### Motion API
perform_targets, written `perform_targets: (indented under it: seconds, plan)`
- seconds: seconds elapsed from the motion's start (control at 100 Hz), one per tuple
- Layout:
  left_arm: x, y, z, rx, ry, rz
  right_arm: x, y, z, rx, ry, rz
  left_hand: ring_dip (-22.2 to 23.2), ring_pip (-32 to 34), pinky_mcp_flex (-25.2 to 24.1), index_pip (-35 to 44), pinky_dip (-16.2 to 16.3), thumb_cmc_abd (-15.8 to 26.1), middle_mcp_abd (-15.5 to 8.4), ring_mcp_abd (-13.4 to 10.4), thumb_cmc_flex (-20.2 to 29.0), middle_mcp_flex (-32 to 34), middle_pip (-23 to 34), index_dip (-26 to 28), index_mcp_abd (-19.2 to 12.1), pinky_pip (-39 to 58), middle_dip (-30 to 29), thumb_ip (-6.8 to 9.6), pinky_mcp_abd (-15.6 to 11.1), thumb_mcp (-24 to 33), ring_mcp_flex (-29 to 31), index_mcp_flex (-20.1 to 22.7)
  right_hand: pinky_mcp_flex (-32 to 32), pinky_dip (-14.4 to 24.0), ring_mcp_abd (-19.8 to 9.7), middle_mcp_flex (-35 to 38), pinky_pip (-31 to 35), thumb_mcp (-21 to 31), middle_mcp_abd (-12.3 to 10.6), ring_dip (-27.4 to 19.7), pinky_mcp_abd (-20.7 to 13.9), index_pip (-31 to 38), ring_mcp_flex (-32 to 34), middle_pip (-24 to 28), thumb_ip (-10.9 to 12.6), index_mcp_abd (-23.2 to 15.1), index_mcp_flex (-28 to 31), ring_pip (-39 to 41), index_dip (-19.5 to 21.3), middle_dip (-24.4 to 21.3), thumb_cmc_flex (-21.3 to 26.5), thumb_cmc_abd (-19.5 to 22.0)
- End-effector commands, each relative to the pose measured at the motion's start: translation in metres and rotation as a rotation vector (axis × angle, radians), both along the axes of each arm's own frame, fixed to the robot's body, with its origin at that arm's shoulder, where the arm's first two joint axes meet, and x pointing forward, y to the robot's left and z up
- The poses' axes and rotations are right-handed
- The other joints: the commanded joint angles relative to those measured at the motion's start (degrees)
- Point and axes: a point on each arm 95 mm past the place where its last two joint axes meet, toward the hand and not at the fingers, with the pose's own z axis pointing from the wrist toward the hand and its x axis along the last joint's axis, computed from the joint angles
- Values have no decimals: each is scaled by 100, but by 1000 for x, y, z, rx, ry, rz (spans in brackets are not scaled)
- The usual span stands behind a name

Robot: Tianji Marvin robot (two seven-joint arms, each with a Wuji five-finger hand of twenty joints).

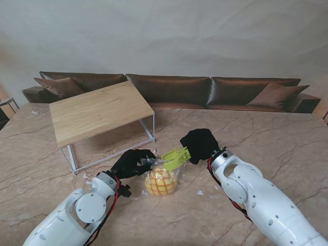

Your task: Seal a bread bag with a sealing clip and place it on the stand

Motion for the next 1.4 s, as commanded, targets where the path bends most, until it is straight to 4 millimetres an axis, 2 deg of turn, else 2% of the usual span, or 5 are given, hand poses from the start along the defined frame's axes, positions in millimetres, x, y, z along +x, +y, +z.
perform_targets:
  seconds: [0.0, 0.76, 0.85, 1.01, 1.39]
  plan:
    - [-1, -4, 2, -8, -1, -7, -1, 4, -1, -14, -11, 10, 95, 125, 23, 239, 104, -104, -105, -59, 26, 242, 229, 9, -84, 226, 12, -41, 13, 248, 171, 195, 146, 68, 66, 774, 1455, 237, 213, 759, 262, 2341, 1110, 2993, 87, -1577, 815, 2528, 14, 619, 1338, 198]
    - [-3, -8, 3, -16, -7, -32, -6, 24, -13, -211, -209, 50, 94, 131, 6, 279, 89, -86, -155, -79, 11, 216, 310, 205, -209, 234, 46, -70, 3, 286, 149, 149, 34, -280, -423, 478, -26, 97, -334, -153, 18, 796, 1153, 878, -515, -2091, -535, 1254, 310, 586, -92, -233]
    - [-3, -8, 3, -17, -10, -32, -9, 25, -15, -206, -187, 46, 94, 130, 11, 277, 90, -86, -155, -72, 11, 210, 308, 220, -211, 236, 46, -71, 3, 281, 147, 154, -292, -247, -357, -337, -316, 62, -362, -552, -233, 369, 1150, 234, -1158, -2001, -1462, 47, -440, 509, -369, -263]
    - [-3, -7, 2, -17, -12, -33, -17, 23, -16, -229, -152, 44, 98, 127, -2, 290, 89, -36, -194, -68, 11, 190, 318, 306, -309, 231, 66, -79, -5, 236, 130, 114, -2303, 28, -325, -2808, -1723, -87, -608, -616, -814, -1421, -446, -1072, -593, -1282, -3538, -2598, -2677, -723, -1295, 222]
    - [-4, -3, 4, -3, 0, -44, -39, 8, -9, -173, -82, -7, 190, 147, -8, 170, 230, 520, -342, -76, 341, -236, 614, 1536, -574, 336, 574, -149, 3, -443, 44, -310, -5204, -2849, -272, -4609, -5134, -314, -364, -3873, -1578, -2736, -2777, -3233, -663, -439, -5150, -6316, -5356, -3536, -2375, 890]
